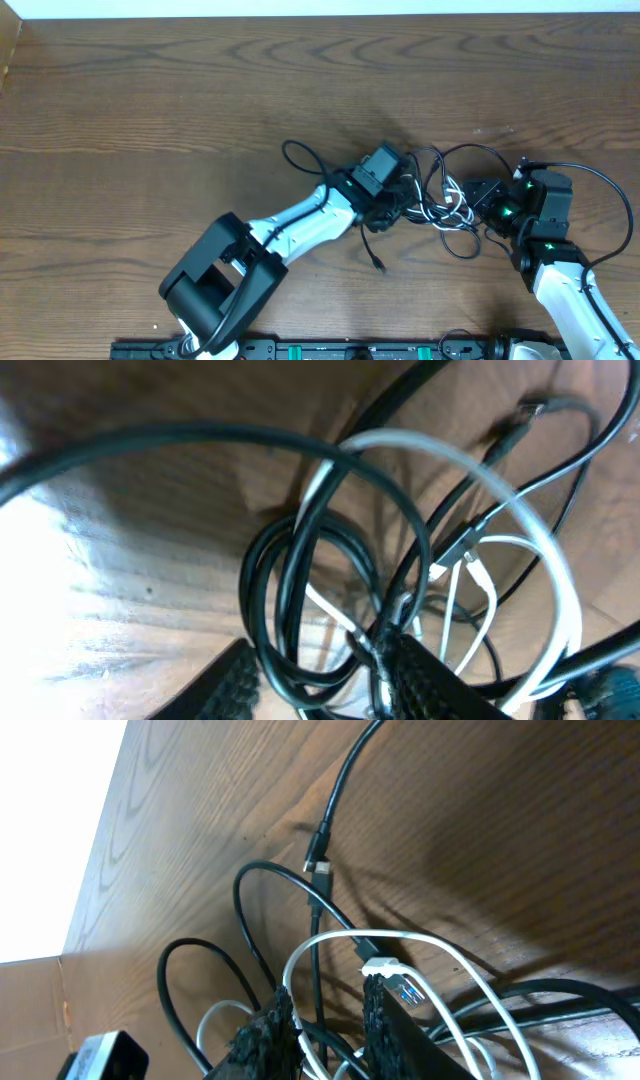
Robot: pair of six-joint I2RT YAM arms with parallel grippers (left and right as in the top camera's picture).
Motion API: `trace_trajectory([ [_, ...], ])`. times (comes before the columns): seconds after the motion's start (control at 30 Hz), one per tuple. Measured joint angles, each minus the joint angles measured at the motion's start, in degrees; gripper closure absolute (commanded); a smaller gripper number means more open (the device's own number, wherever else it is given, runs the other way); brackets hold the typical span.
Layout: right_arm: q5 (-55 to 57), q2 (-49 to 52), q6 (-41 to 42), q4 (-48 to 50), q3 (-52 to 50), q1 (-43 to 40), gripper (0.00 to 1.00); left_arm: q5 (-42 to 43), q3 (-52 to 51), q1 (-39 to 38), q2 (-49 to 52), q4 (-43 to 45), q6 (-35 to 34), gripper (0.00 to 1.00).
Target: Untangle cables
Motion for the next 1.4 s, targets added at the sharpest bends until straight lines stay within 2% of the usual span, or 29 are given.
trace_trajectory([
  [0.17, 0.0, 0.0, 0.0, -0.1, 0.0, 0.0, 0.78, -3.5, 0.0, -0.8, 0.0, -1.8, -0.3, 0.64],
  [0.23, 0.0, 0.0, 0.0, -0.1, 0.0, 0.0, 0.78, -4.1, 0.0, -0.7, 0.1, -2.1, -0.3, 0.58],
  [0.4, 0.0, 0.0, 0.0, -0.1, 0.0, 0.0, 0.78, -5.0, 0.0, -1.3, 0.7, -2.2, -1.5, 0.58],
  [0.47, 0.0, 0.0, 0.0, -0.1, 0.0, 0.0, 0.78, -5.1, 0.0, -1.8, 1.4, -2.2, -3.0, 0.69],
  [0.57, 0.0, 0.0, 0.0, -0.1, 0.0, 0.0, 0.78, -5.1, 0.0, -2.3, 2.9, -2.0, -5.4, 0.92],
  [0.8, 0.0, 0.0, 0.1, -0.2, 0.0, 0.0, 0.78, -4.7, 0.0, -2.3, 3.5, -1.9, -6.6, 0.92],
  [0.97, 0.0, 0.0, 0.2, -0.2, 0.0, 0.0, 0.76, -4.4, 0.1, -1.4, 3.4, -3.5, -3.3, 0.93],
  [1.1, 0.0, 0.0, 0.2, -0.3, 0.0, 0.0, 0.75, -4.0, 0.1, 3.7, 1.6, -11.9, -1.6, 0.93],
  [1.2, -0.1, 0.0, 0.2, -0.3, 0.0, 0.0, 0.75, -2.4, 0.1, 10.9, -1.7, -19.4, -3.8, 0.92],
  [1.3, -0.2, 0.0, 0.1, -0.3, 0.0, 0.0, 0.73, 3.9, 0.1, 19.7, -5.9, -22.3, -6.7, 0.92],
  [1.4, -1.4, 0.0, 0.1, -0.1, 0.0, 0.1, 0.73, 10.0, 0.1, 24.5, -8.2, -22.3, -7.5, 0.92],
])
